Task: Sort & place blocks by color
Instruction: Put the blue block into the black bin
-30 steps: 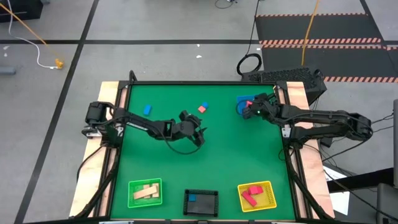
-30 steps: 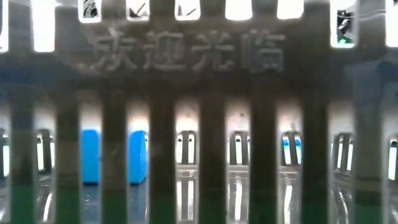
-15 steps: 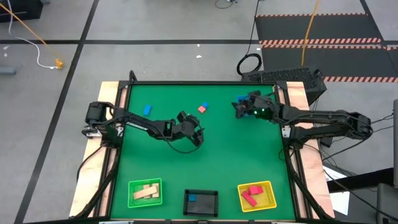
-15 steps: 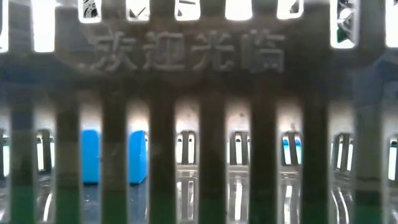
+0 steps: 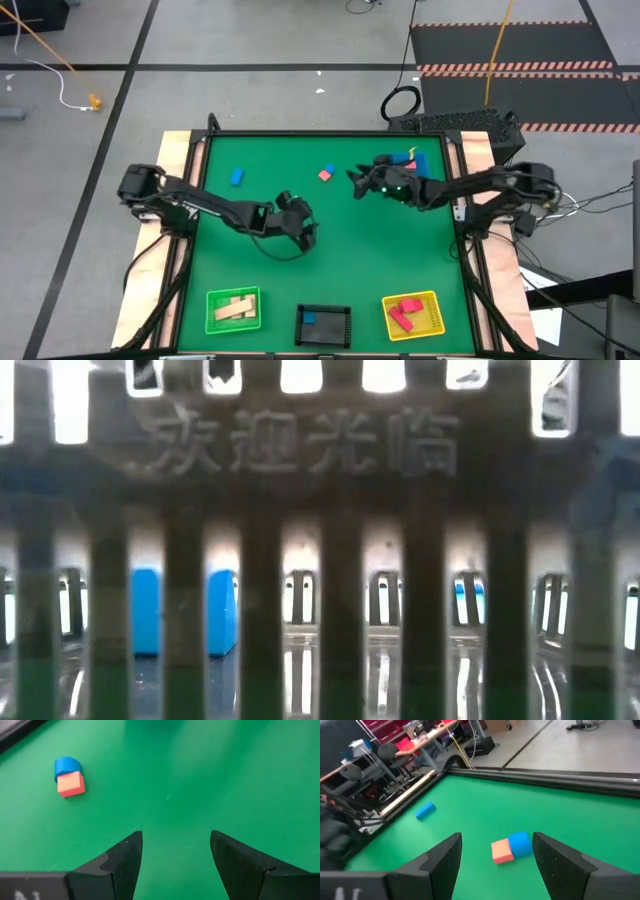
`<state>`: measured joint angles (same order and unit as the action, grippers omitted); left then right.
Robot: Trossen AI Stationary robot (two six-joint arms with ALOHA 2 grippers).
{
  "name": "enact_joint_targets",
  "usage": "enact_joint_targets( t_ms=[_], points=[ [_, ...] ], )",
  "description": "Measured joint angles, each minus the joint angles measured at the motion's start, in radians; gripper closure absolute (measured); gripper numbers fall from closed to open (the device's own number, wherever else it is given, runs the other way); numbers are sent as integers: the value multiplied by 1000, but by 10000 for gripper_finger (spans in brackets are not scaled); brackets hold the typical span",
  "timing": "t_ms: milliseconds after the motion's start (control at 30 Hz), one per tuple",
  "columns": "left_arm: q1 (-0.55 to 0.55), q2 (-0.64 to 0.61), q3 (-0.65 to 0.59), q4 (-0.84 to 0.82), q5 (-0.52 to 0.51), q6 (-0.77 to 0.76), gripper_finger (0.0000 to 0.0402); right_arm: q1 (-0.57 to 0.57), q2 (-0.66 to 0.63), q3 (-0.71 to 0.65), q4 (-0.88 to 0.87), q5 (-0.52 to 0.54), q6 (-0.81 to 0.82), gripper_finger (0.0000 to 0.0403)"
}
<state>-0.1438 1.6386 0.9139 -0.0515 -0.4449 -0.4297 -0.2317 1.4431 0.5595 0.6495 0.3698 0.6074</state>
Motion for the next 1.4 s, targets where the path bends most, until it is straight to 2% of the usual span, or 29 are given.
enact_joint_targets(
  t_ms=[100, 400, 567, 700, 1300, 1400],
  points=[
    [-24, -56, 1, -18, 0, 2, 167, 0, 81, 21, 64, 1, -4, 167],
    [-89, -176, 0, -89, 0, 8, 167, 0, 281, 190, 49, 7, -51, 167],
    [-119, -208, -1, -130, 0, 7, 167, -3, 351, 278, -66, 128, -38, 167],
    [-134, -219, 2, -142, -5, 0, 167, -8, 384, 320, -106, 159, -18, 167],
    [-167, -223, 0, -157, -12, -32, 167, -31, 538, 349, -91, 153, -31, 167],
    [-173, -223, 0, -157, -11, -32, 167, -43, 538, 348, -93, 152, -85, 167]
  ],
)
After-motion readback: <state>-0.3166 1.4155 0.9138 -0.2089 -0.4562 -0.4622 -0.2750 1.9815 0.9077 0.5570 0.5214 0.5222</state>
